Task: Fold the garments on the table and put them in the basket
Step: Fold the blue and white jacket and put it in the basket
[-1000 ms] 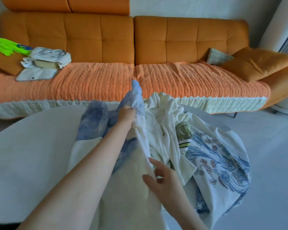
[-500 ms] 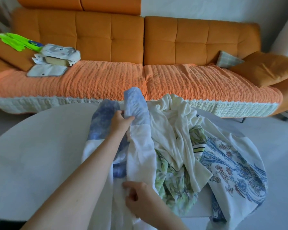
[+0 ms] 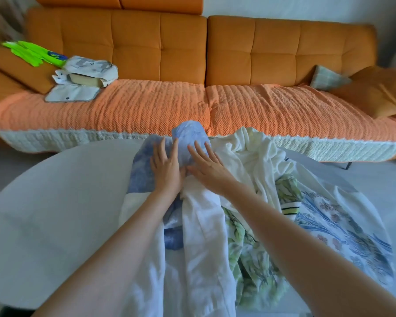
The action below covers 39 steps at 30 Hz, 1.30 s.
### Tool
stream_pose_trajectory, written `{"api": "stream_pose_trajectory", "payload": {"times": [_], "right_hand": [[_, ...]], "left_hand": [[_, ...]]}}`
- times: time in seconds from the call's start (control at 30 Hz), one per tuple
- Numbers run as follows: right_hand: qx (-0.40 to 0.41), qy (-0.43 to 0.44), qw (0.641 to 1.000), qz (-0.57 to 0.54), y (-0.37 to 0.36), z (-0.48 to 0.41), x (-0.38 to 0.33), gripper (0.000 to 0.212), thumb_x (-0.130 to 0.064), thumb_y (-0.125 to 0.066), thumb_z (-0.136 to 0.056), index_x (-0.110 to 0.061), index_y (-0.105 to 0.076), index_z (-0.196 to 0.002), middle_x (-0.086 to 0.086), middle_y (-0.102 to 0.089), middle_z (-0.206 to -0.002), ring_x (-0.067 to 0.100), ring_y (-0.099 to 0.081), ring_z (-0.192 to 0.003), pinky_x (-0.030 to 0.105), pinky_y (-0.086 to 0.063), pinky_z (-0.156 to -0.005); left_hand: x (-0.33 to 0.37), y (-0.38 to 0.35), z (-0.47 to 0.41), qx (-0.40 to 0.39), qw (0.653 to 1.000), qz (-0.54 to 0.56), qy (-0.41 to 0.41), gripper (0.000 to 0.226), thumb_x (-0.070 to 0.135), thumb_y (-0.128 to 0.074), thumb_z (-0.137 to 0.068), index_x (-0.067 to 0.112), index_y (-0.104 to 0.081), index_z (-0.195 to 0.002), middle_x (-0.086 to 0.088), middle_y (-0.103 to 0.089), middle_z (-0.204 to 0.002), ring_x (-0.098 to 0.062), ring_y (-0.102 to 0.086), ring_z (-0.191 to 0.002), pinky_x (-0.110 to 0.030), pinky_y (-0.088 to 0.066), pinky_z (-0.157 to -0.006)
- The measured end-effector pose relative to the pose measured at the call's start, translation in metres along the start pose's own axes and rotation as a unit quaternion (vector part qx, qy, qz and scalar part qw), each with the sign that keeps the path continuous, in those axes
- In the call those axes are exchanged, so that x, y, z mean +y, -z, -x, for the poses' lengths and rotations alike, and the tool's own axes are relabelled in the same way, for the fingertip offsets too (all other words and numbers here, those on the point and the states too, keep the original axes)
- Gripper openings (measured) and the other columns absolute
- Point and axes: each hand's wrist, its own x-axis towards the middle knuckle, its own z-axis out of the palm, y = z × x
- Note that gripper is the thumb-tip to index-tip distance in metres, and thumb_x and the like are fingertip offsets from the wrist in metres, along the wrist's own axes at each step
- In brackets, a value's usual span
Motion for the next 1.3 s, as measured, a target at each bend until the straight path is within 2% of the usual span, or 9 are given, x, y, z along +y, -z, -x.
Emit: {"api": "stream_pose_trajectory", "payload": {"times": [0.23, 0.5, 0.67, 0.8, 0.87, 0.93, 1.07, 1.2, 1.3], "right_hand": [[-0.08, 0.022, 0.99, 0.115, -0.025, -0.031, 0.002, 0.056, -0.043, -0.02, -0.101, -0.029, 0.003, -0.15, -0.005, 0.005, -0.158, 0.021, 0.012, -0.145, 0.042, 0.004, -0.116], [-0.14, 0.031, 0.963, 0.227, -0.046, -0.028, 0.008, 0.058, -0.045, -0.011, -0.1, -0.021, 0.003, -0.151, 0.002, 0.007, -0.158, 0.026, 0.013, -0.144, 0.046, 0.003, -0.117], [-0.152, 0.025, 0.963, 0.223, -0.045, -0.032, 0.002, 0.057, -0.044, -0.012, -0.1, -0.02, 0.002, -0.151, 0.002, 0.005, -0.158, 0.027, 0.012, -0.144, 0.046, 0.003, -0.117], [-0.079, 0.06, 0.971, 0.217, -0.034, -0.034, -0.002, 0.069, -0.048, 0.009, -0.089, -0.02, -0.006, -0.15, 0.001, 0.003, -0.158, 0.026, 0.013, -0.144, 0.045, 0.007, -0.117], [-0.071, 0.056, 0.977, 0.195, -0.035, -0.03, -0.006, 0.065, -0.044, 0.007, -0.092, -0.021, -0.008, -0.15, -0.001, 0.0, -0.158, 0.024, 0.011, -0.145, 0.042, 0.008, -0.117], [-0.101, 0.056, 0.973, 0.199, -0.044, -0.024, -0.007, 0.052, -0.035, -0.008, -0.101, -0.02, -0.006, -0.15, 0.0, 0.001, -0.159, 0.025, 0.011, -0.145, 0.043, 0.006, -0.117], [-0.141, 0.014, 0.978, 0.152, -0.06, -0.02, -0.001, 0.05, -0.035, -0.012, -0.102, -0.021, -0.009, -0.15, -0.002, 0.002, -0.158, 0.019, 0.013, -0.144, 0.04, 0.01, -0.117], [-0.138, -0.003, 0.988, 0.063, -0.046, -0.022, -0.01, 0.049, -0.035, -0.017, -0.102, -0.024, -0.014, -0.15, -0.003, 0.0, -0.158, 0.018, 0.009, -0.145, 0.04, 0.005, -0.117], [0.013, -0.005, 0.998, -0.055, -0.019, 0.0, -0.026, 0.043, -0.034, -0.033, -0.101, -0.019, -0.04, -0.141, 0.002, -0.032, -0.151, 0.02, -0.022, -0.14, 0.038, -0.018, -0.115]], "left_hand": [[-0.043, 0.005, -0.026, -0.062, 0.996, -0.07, -0.012, 0.054, 0.021, -0.031, -0.101, 0.02, -0.01, -0.151, -0.001, -0.004, -0.159, -0.02, 0.0, -0.146, -0.048, -0.011, -0.115], [-0.07, -0.027, -0.047, -0.251, 0.947, -0.195, -0.055, 0.047, 0.026, -0.019, -0.102, 0.014, -0.018, -0.147, -0.004, -0.015, -0.154, -0.02, -0.003, -0.144, -0.059, -0.009, -0.111], [-0.072, -0.036, -0.041, -0.178, 0.973, -0.141, -0.05, 0.042, 0.024, -0.023, -0.101, 0.013, -0.031, -0.141, -0.005, -0.026, -0.15, -0.019, -0.012, -0.142, -0.058, -0.012, -0.111], [-0.065, -0.006, -0.034, 0.016, 0.999, -0.007, -0.045, 0.036, 0.013, -0.039, -0.098, 0.01, -0.049, -0.133, -0.008, -0.043, -0.144, -0.023, -0.023, -0.142, -0.044, -0.018, -0.113], [-0.066, 0.005, -0.021, -0.006, 0.998, -0.044, -0.049, 0.04, 0.017, -0.039, -0.099, 0.013, -0.043, -0.139, -0.006, -0.035, -0.15, -0.023, -0.017, -0.144, -0.043, -0.012, -0.114], [-0.07, 0.005, -0.005, -0.102, 0.992, -0.061, -0.046, 0.045, 0.026, -0.033, -0.102, 0.018, -0.032, -0.146, -0.002, -0.024, -0.155, -0.019, -0.009, -0.146, -0.042, -0.008, -0.115], [-0.076, -0.009, 0.013, -0.264, 0.954, -0.122, -0.079, 0.05, 0.033, -0.019, -0.103, 0.024, -0.009, -0.151, 0.001, -0.007, -0.159, -0.015, -0.001, -0.146, -0.045, 0.0, -0.116], [-0.07, 0.001, 0.006, -0.218, 0.975, -0.019, -0.045, 0.048, 0.026, -0.036, -0.101, 0.02, -0.027, -0.147, -0.005, -0.018, -0.156, -0.02, -0.014, -0.145, -0.045, -0.008, -0.116], [-0.062, 0.032, 0.017, -0.063, 0.995, 0.066, -0.041, 0.038, 0.012, -0.053, -0.091, 0.01, -0.053, -0.13, -0.01, -0.049, -0.137, -0.025, -0.042, -0.129, -0.036, -0.03, -0.108]]}}
